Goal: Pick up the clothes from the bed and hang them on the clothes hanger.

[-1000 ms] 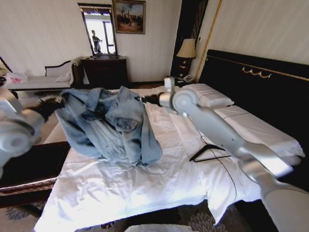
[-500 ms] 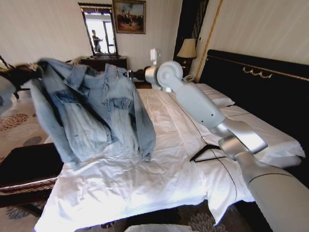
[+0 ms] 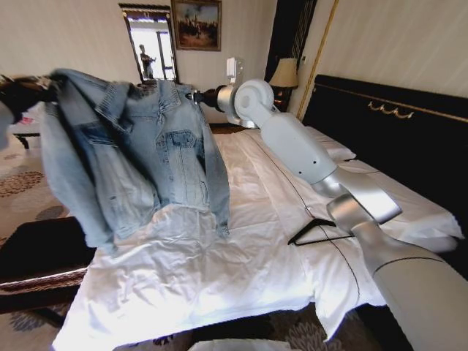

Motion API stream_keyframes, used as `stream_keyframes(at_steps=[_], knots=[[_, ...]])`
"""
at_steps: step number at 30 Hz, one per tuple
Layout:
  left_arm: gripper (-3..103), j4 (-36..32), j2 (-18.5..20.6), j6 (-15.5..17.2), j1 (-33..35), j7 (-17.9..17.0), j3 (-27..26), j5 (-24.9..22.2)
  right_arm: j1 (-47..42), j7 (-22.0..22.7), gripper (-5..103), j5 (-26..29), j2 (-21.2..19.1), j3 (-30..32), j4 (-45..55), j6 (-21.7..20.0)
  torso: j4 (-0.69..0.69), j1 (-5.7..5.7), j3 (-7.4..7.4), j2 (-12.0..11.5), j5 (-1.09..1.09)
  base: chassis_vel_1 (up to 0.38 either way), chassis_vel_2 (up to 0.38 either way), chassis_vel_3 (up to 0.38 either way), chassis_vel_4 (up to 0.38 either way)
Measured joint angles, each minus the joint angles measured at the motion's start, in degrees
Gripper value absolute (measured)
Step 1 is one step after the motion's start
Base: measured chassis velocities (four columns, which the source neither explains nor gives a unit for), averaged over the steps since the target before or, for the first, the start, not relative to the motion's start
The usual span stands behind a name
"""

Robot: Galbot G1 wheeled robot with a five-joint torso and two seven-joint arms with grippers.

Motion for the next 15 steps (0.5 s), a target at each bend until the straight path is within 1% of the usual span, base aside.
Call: stream_keyframes(at_steps=[1, 2, 3, 4, 5, 6, 7, 8, 9, 10, 11, 12, 13, 14, 15], knots=[[2, -1.7, -1.1, 0.4, 0.8, -0.9, -1.2, -0.5, -0.8, 1.1, 2, 2.1, -1.6, 0.3, 2.5, -0.7, 0.01, 0.00, 0.00, 0.0, -0.01, 0.000, 0.000, 0.000, 0.000], [2, -5.5, -3.2, 1.4, 2.3, -2.5, -3.5, -2.2, -2.9, 4.4, 2, 8.0, -6.3, 1.8, 9.0, -2.5, 0.03, 0.00, 0.01, 0.0, 0.00, 0.000, 0.000, 0.000, 0.000], [2, -8.3, -4.3, 2.1, 2.7, -3.6, -4.8, -4.0, -4.3, 6.6, 2, 12.4, -10.3, 3.4, 14.2, -3.4, 0.03, 0.01, 0.01, 0.0, 0.00, 0.000, 0.000, 0.000, 0.000], [2, -8.3, -4.3, 2.1, 2.7, -3.6, -4.8, -4.0, -4.3, 6.6, 2, 12.4, -10.3, 3.4, 14.2, -3.4, 0.03, 0.01, 0.01, 0.0, 0.00, 0.000, 0.000, 0.000, 0.000], [2, -10.7, -5.0, 2.8, 2.9, -4.3, -5.7, -5.7, -5.4, 8.2, 2, 15.3, -13.3, 4.9, 18.1, -4.0, 0.02, 0.01, 0.00, 0.0, 0.01, 0.000, 0.000, 0.000, 0.000], [2, -14.9, -6.0, 4.2, 3.7, -5.5, -7.8, -8.5, -7.8, 11.7, 2, 21.8, -19.6, 8.5, 25.7, -5.1, -0.06, 0.00, -0.01, 0.0, 0.08, 0.000, 0.000, 0.000, 0.000], [2, -19.4, -7.5, 6.9, 5.6, -6.8, -12.0, -11.7, -10.2, 14.0, 2, 27.4, -24.9, 12.5, 31.7, -6.6, -0.12, -0.01, -0.02, 0.0, 0.13, 0.000, 0.000, 0.000, 0.000], [2, -19.4, -7.5, 6.9, 5.6, -6.8, -12.0, -11.7, -10.2, 14.0, 2, 27.4, -24.9, 12.5, 31.7, -6.6, -0.12, -0.01, -0.02, 0.0, 0.13, 0.000, 0.000, 0.000, 0.000], [2, -20.7, -8.0, 8.2, 6.1, -7.7, -13.4, -13.1, -10.9, 14.4, 2, 29.2, -26.5, 13.8, 33.4, -6.9, -0.10, -0.01, -0.01, 0.0, 0.14, 0.000, 0.000, 0.000, 0.000], [2, -24.2, -9.4, 12.7, 6.9, -11.4, -17.9, -18.6, -13.3, 15.0, 2, 33.7, -31.2, 17.8, 37.7, -7.7, -0.08, -0.02, -0.02, 0.0, 0.10, 0.000, 0.000, 0.000, 0.000], [2, -27.1, -9.8, 16.8, 7.1, -15.7, -23.3, -26.4, -15.6, 14.3, 2, 37.8, -36.4, 21.5, 41.9, -8.1, -0.09, -0.03, -0.04, 0.0, 0.08, 0.000, 0.000, 0.000, 0.000], [2, -28.6, -9.3, 18.8, 7.3, -18.7, -27.8, -32.5, -17.3, 13.0, 2, 40.4, -40.5, 24.4, 44.6, -8.1, -0.04, -0.04, -0.03, 0.0, 0.10, 0.000, 0.000, 0.000, 0.000], [2, -29.1, -9.0, 19.9, 7.4, -20.3, -30.0, -35.6, -18.3, 12.0, 2, 42.0, -43.0, 26.5, 46.3, -8.1, -0.04, -0.05, -0.03, 0.0, 0.11, 0.000, 0.000, 0.000, 0.000], [2, -29.1, -9.0, 19.9, 7.4, -20.3, -30.0, -35.6, -18.3, 12.0, 2, 42.0, -43.0, 26.5, 46.3, -8.1, -0.04, -0.05, -0.03, 0.0, 0.11, 0.000, 0.000, 0.000, 0.000], [2, -29.7, -8.4, 21.7, 7.3, -23.2, -33.4, -40.6, -19.5, 11.0, 2, 44.0, -46.0, 29.2, 48.1, -8.1, -0.06, -0.05, -0.04, 0.0, 0.09, 0.000, 0.000, 0.000, 0.000]])
